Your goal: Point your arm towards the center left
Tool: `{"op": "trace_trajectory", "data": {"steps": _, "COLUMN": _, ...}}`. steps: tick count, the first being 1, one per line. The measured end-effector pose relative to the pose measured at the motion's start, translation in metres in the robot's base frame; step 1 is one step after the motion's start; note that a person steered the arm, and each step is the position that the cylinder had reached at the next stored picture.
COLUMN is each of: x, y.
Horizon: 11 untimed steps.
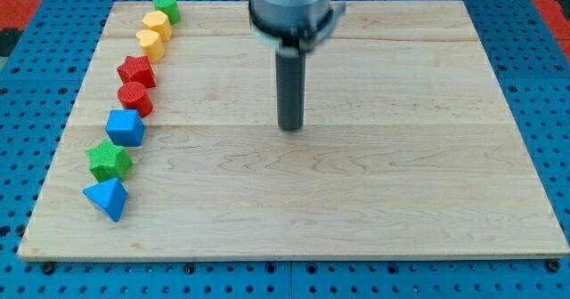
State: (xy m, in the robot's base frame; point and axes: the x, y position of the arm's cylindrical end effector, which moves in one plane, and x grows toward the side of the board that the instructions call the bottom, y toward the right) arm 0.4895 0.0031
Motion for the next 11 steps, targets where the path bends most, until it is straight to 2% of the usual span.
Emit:
{"op": "trace_trajectory", "data": {"steps": 1, "x": 0.092, "y": -0.02}}
{"op": "trace_trajectory", "data": {"steps": 2, "x": 0.122, "y": -0.134}}
{"op": "trace_trajectory", "data": {"steps": 3, "x": 0.128, "y": -0.233}}
{"op": "trace_trajectory", "data": {"steps": 4, "x": 0.107, "y": -0.306}}
{"op": "trace_trajectory", "data": {"steps": 5, "x": 0.093, "y": -0.307}}
{"op": "trace_trajectory", "data": {"steps": 6, "x": 0.02, "y": -0.308}}
{"op": "trace_trajectory", "data": {"steps": 7, "x": -0.033, "y": -0.308}}
{"op": "trace_trajectory", "data": {"steps": 8, "x": -0.063, "y": -0.308}}
{"op": "trace_trajectory", "data": {"steps": 11, "x": -0.081, "y": -0.308}}
